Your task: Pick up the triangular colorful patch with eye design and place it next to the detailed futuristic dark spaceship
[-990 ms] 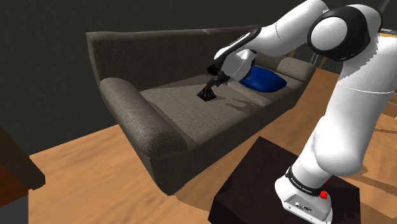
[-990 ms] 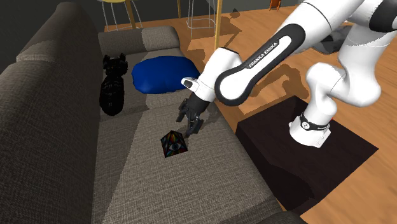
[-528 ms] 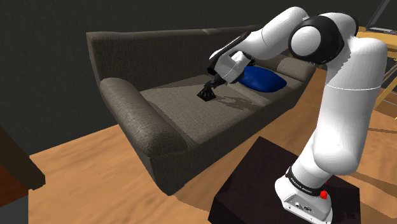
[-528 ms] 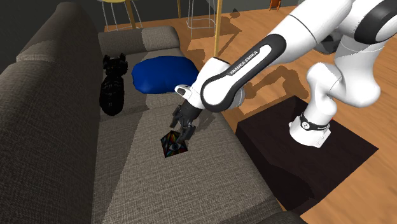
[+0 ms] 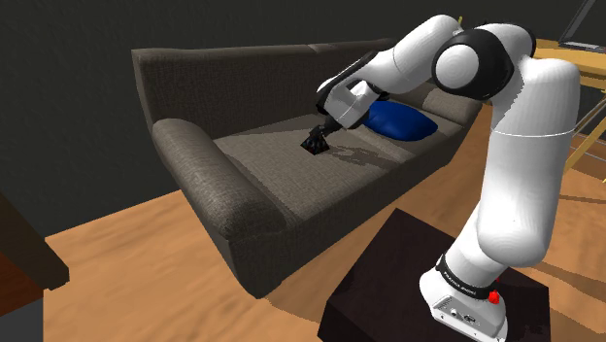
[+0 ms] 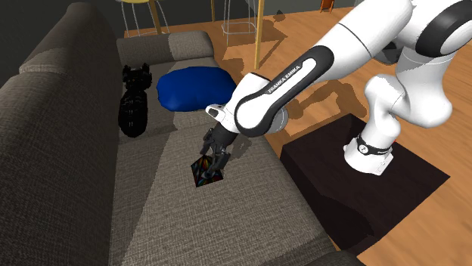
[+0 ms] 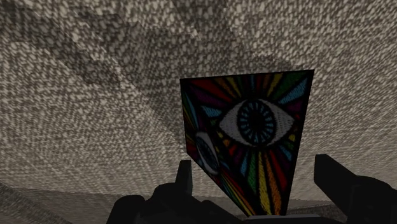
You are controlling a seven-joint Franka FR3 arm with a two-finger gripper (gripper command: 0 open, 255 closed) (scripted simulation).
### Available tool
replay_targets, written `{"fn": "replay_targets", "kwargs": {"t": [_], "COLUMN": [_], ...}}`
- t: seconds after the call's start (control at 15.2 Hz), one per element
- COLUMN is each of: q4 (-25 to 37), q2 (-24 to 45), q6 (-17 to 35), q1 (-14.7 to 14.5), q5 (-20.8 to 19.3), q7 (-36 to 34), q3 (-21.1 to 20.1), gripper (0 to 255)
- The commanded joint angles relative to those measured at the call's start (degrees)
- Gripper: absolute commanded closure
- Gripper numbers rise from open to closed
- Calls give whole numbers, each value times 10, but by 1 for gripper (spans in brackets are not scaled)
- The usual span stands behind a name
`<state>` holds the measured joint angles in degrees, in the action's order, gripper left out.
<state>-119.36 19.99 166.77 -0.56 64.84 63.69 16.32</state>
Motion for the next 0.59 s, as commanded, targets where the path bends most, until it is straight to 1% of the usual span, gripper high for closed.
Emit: {"fn": "replay_targets", "kwargs": {"t": [0.0, 0.07, 0.53], "q4": [0, 0, 0], "q2": [0, 0, 0], "q6": [0, 0, 0], "q1": [0, 0, 0], "q5": [0, 0, 0], "q7": [0, 0, 0], "q3": [0, 0, 0], "gripper": [0, 255, 255]}}
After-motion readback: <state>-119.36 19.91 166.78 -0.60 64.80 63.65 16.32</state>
